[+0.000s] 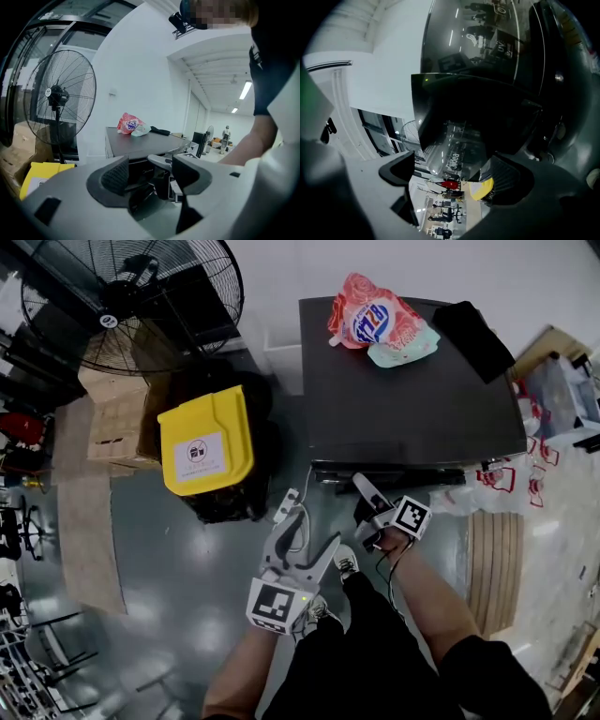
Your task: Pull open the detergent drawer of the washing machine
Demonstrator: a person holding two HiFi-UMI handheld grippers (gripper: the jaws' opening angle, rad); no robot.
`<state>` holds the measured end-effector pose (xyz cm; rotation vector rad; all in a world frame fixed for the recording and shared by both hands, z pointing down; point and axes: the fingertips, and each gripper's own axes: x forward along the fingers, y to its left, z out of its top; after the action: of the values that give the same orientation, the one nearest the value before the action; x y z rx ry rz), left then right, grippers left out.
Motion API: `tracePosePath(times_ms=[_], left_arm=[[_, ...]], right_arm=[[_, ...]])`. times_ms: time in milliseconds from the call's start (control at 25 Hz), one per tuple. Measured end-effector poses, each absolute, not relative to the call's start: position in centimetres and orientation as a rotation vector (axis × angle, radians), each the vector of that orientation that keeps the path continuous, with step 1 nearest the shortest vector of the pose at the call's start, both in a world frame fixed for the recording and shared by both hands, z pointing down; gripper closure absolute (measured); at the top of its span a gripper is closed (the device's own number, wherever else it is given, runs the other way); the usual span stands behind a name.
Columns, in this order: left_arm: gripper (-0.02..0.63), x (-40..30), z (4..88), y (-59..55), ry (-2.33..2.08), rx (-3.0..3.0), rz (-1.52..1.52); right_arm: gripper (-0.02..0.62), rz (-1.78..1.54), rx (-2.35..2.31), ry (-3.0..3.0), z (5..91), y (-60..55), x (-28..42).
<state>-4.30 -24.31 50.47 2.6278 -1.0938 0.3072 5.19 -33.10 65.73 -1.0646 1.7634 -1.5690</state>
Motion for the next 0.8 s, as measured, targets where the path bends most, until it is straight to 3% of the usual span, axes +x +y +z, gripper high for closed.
tracePosePath(times_ms=[800], left_arm=[[0.341, -4.6, 51.2, -24.2, -1.077, 2.62, 0.294]], right_arm=[[0.124, -1.553, -1.161, 1.66, 66.3, -34.1, 5.5]])
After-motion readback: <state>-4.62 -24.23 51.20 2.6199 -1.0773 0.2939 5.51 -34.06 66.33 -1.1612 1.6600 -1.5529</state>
